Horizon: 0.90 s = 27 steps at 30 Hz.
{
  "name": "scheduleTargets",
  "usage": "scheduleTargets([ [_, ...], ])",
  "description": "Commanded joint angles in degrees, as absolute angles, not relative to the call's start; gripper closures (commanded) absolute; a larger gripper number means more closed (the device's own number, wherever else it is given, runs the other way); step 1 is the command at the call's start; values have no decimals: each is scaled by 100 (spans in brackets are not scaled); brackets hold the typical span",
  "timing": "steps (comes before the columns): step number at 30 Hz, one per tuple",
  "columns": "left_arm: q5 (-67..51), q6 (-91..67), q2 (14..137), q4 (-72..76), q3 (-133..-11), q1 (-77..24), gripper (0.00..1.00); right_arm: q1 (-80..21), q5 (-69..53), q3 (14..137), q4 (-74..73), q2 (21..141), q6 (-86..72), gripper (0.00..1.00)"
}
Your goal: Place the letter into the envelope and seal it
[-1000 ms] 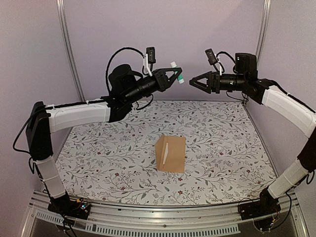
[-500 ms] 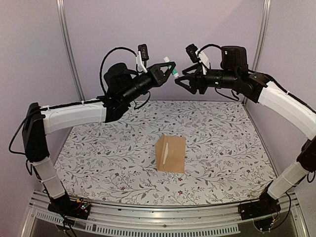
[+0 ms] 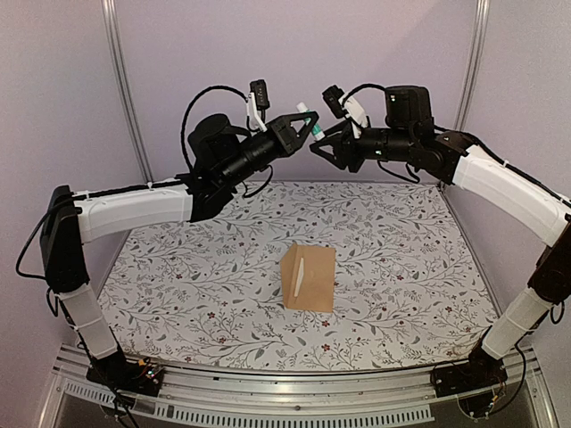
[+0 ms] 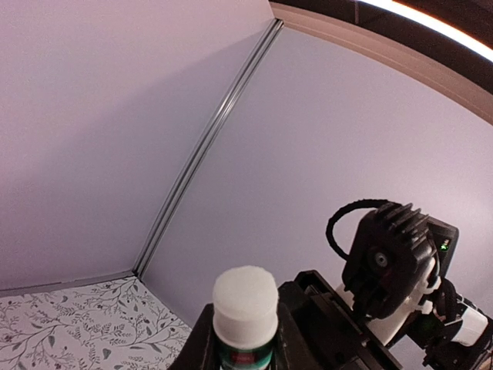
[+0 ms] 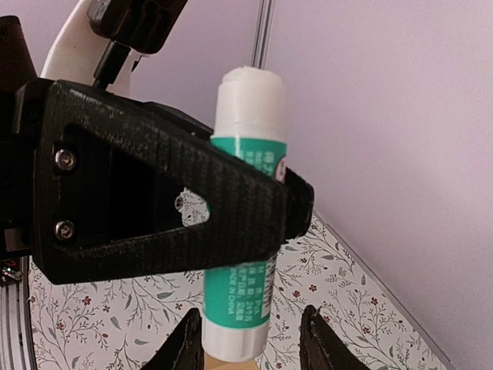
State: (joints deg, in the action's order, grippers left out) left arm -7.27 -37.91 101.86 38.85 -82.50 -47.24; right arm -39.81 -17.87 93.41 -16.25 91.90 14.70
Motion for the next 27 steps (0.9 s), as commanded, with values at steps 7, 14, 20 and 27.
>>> scheduleTargets([
  [7, -888, -3782, 10331, 3768, -8501, -4791, 100, -4078, -1706, 9589, -1568, 9213, 1644, 72],
  [14, -938, -3706, 10382, 3557, -8628, -4797, 95, -4081, -1606, 9572, -1583, 9220, 1526, 90],
  [20, -671, -2669, 9770, 1882, -8636, -4776, 62, -3966, -1656, 9528, -2010, 9127, 1789, 95],
  [27, -193, -232, 8599, -959, -8390, -4924, 43, -3728, -2107, 9393, -3203, 9083, 2726, 100],
])
